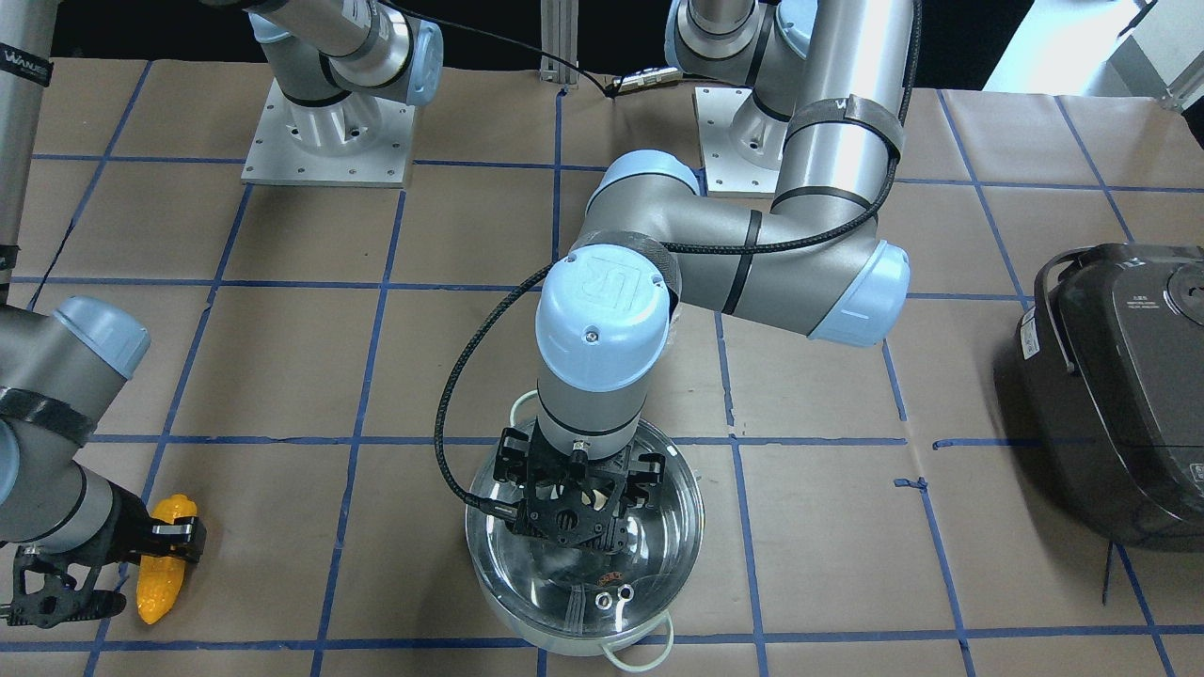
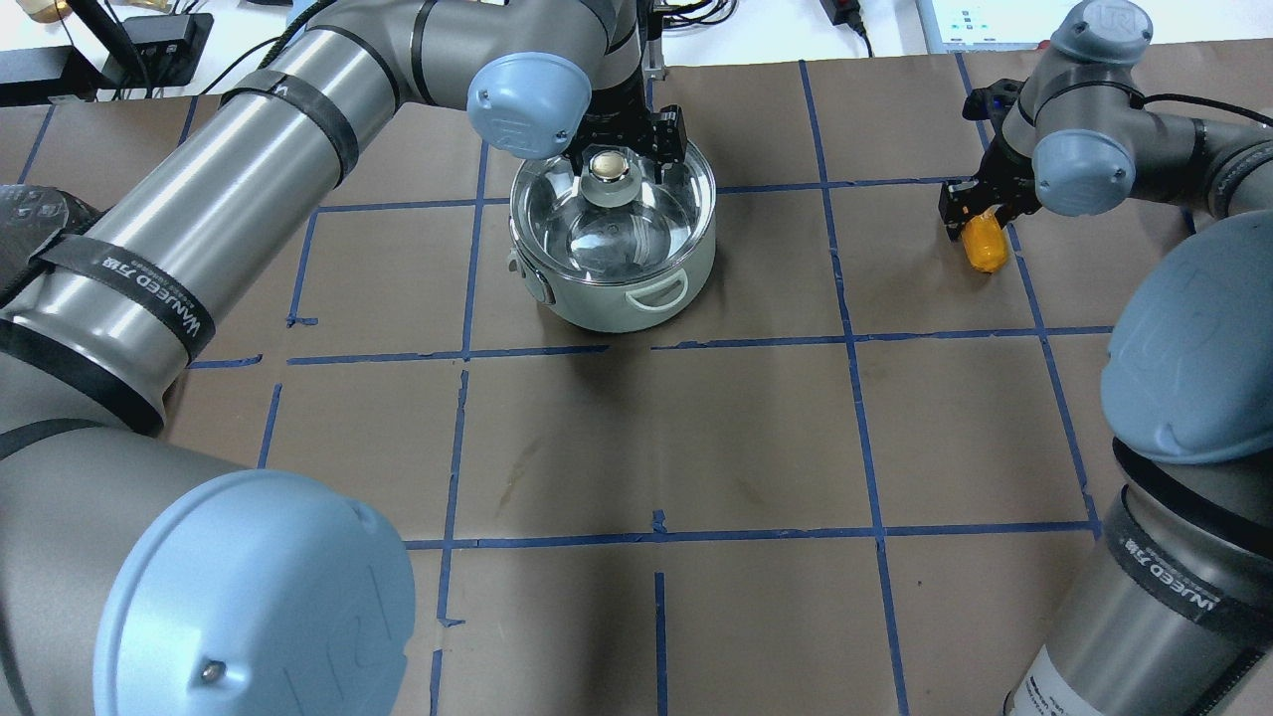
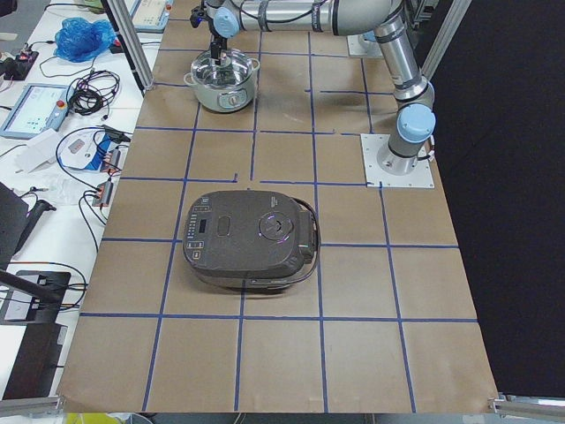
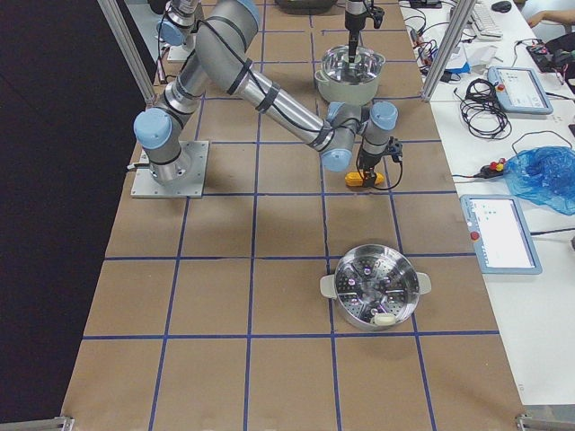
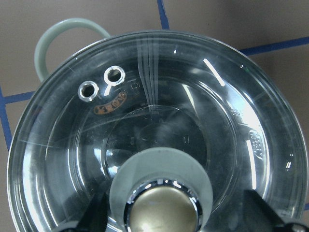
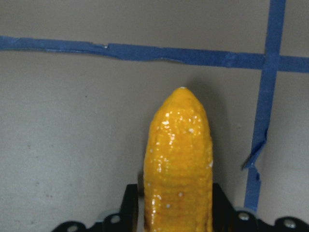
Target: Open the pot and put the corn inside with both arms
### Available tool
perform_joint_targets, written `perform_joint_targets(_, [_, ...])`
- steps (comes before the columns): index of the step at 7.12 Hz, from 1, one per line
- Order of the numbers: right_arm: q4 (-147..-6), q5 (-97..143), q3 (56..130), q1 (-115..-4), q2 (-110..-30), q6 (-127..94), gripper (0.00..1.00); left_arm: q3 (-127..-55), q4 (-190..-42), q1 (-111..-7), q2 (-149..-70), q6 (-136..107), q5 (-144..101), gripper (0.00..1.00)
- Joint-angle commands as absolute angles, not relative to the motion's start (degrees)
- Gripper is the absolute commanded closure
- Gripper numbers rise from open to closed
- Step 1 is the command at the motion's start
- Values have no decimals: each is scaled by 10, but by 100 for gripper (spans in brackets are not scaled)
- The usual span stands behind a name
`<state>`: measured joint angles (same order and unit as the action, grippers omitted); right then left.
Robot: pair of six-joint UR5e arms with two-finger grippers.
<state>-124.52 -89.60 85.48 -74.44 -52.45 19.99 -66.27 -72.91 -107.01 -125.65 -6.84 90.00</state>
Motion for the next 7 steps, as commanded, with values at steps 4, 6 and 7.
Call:
perform_joint_targets(4, [-1074, -900, 780, -751, -600, 195, 92, -664, -748, -1071, -1246, -70, 907, 78])
perform_joint_targets(6, [-987, -900, 724, -794, -640, 155, 92, -657, -780, -1068, -1212, -69, 925, 78])
perform_joint_targets(7, [-947, -901, 662, -843, -634, 119, 92, -655, -808, -1065, -1188, -67, 927, 78])
